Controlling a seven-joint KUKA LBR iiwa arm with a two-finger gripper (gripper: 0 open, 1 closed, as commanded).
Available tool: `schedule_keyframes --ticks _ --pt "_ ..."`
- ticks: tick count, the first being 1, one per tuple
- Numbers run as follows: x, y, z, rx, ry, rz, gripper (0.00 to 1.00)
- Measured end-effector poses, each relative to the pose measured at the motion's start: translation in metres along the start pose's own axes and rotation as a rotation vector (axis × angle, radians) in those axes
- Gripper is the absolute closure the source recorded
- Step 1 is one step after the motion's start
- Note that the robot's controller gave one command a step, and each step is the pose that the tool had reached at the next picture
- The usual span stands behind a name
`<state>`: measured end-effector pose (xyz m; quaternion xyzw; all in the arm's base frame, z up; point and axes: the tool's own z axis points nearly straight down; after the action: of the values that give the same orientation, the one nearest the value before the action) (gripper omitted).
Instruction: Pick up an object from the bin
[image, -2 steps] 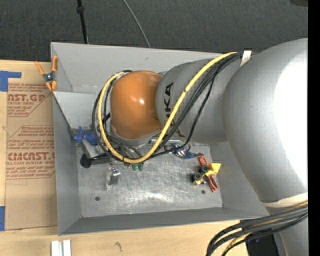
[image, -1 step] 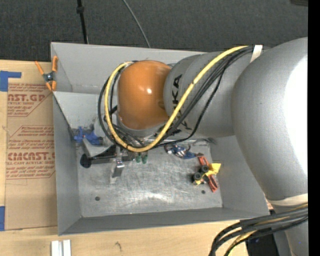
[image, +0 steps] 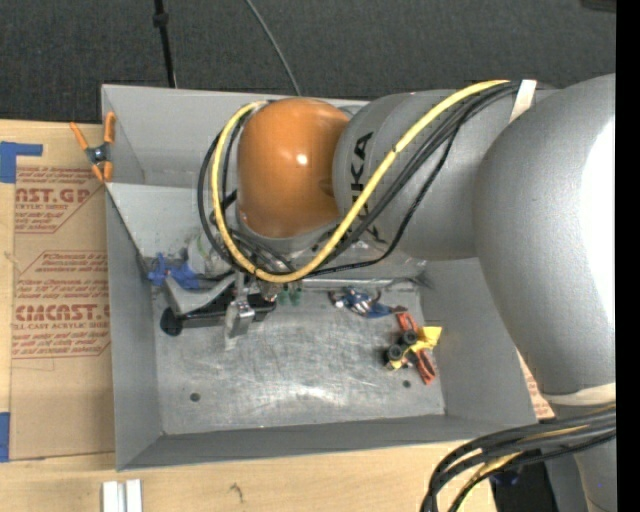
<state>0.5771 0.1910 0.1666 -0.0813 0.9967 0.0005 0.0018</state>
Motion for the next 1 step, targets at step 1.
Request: schedule_keyframes --ticks 1 --pt "-0.0222 0.0052 0.0754 -0.017 -0.020 -0.016 1.00"
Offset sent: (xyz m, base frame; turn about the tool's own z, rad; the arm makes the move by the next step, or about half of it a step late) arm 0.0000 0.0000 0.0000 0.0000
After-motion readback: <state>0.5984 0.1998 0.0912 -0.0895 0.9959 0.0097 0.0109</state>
